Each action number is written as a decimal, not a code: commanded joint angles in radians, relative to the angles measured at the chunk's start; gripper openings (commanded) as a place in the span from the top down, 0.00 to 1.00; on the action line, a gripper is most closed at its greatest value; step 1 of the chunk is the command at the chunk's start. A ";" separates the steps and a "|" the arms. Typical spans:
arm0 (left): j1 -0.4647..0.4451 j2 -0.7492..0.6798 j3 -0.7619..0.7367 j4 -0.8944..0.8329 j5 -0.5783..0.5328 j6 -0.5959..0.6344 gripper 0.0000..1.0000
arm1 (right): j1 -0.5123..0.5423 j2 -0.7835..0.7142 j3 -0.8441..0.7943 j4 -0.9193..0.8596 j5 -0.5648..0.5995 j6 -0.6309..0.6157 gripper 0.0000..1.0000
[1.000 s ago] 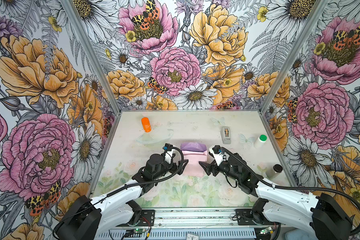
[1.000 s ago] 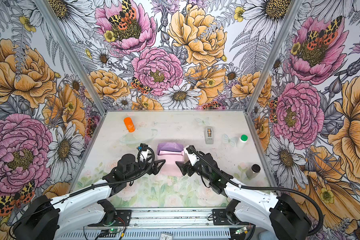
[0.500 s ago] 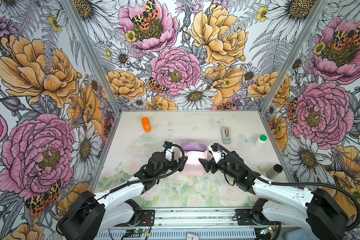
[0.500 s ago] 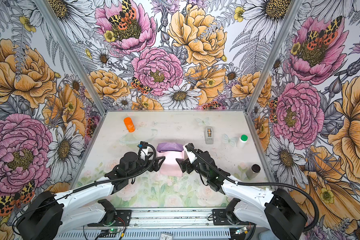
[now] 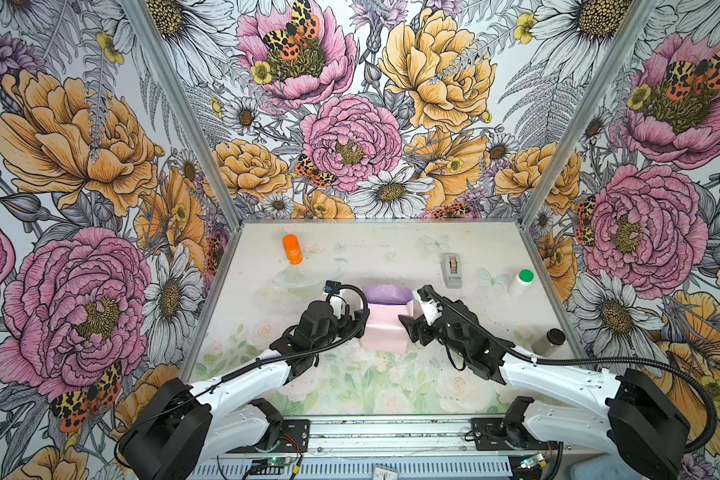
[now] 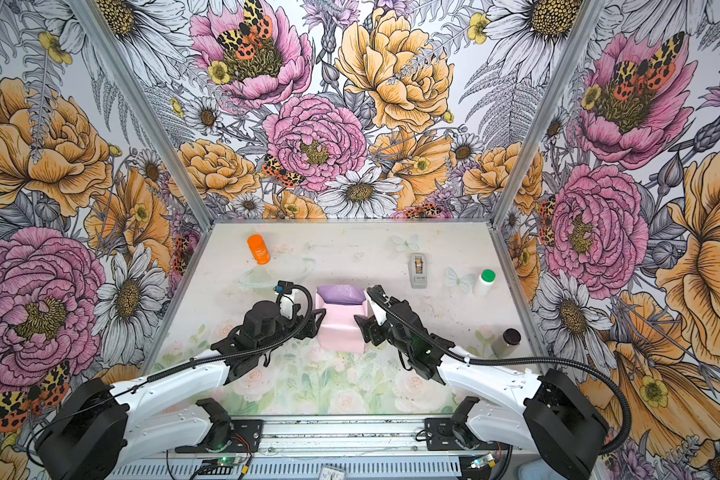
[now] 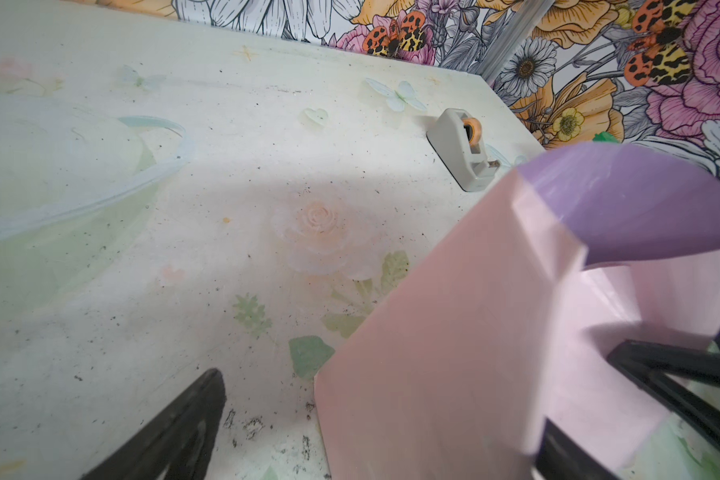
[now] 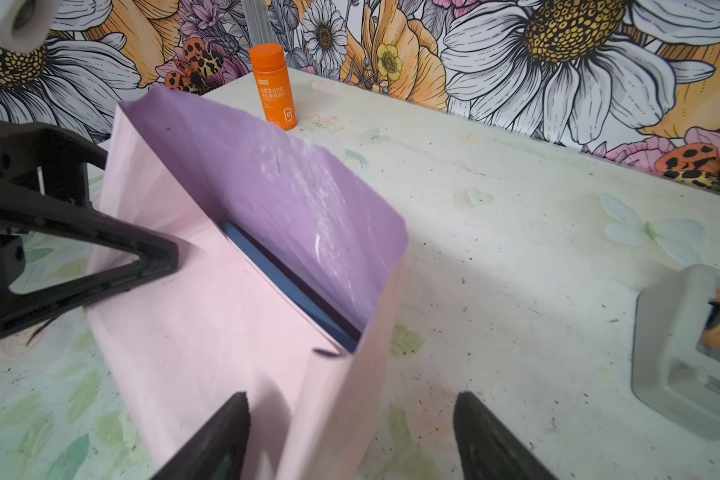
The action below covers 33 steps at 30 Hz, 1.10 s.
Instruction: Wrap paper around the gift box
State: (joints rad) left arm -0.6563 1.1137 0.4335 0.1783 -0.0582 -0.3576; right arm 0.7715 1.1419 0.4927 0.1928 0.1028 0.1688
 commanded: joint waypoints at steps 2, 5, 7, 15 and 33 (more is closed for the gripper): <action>0.003 -0.032 -0.007 -0.065 -0.049 -0.001 0.07 | 0.013 0.005 0.013 -0.067 0.070 0.000 0.24; -0.006 -0.041 -0.005 -0.059 -0.042 0.011 0.07 | 0.017 0.008 0.018 -0.058 0.087 -0.002 0.24; -0.009 -0.040 0.001 -0.053 -0.045 0.018 0.07 | 0.040 0.013 0.022 -0.054 0.111 -0.003 0.25; -0.051 0.030 0.052 -0.004 -0.033 0.027 0.07 | 0.069 0.045 0.051 -0.043 0.115 -0.020 0.25; -0.055 -0.058 -0.018 -0.096 -0.109 -0.001 0.06 | 0.072 -0.109 -0.038 -0.129 0.180 0.073 0.26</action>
State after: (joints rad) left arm -0.7097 1.0672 0.4305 0.1200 -0.1444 -0.3679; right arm 0.8413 1.0588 0.4686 0.1040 0.2947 0.2436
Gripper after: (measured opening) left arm 0.934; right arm 0.736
